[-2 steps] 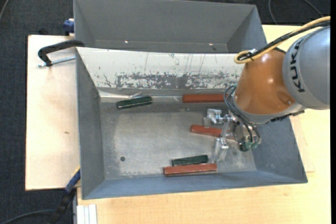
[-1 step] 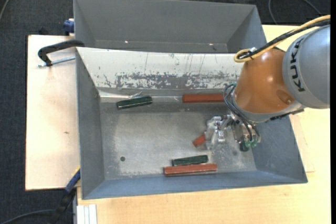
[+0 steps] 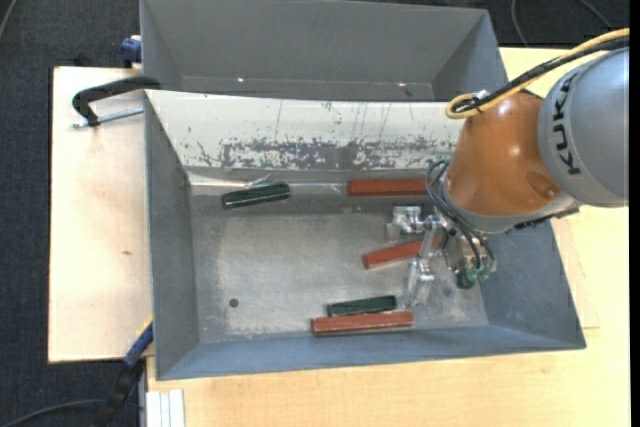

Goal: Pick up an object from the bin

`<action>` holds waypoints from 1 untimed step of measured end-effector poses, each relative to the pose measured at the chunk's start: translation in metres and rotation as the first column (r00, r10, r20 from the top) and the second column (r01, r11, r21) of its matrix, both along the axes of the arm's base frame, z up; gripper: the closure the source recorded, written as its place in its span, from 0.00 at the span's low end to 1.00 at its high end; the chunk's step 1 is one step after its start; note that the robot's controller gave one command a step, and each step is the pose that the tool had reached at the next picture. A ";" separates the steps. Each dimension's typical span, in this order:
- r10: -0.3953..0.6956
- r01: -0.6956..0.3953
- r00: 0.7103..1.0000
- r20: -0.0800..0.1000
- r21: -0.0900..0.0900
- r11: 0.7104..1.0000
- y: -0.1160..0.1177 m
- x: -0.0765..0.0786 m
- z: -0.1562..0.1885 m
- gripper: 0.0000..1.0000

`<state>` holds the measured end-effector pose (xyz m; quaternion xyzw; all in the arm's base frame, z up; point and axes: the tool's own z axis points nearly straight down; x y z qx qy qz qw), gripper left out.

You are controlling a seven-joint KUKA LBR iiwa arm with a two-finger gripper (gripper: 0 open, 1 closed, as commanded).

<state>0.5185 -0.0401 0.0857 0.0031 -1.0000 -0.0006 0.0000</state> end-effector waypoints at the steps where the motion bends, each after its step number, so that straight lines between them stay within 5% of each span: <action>1: 0.000 0.000 1.000 0.000 0.000 1.000 0.000 0.000 0.000 1.00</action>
Offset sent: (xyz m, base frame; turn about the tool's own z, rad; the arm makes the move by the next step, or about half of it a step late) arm 0.0000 0.0000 0.0000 0.0000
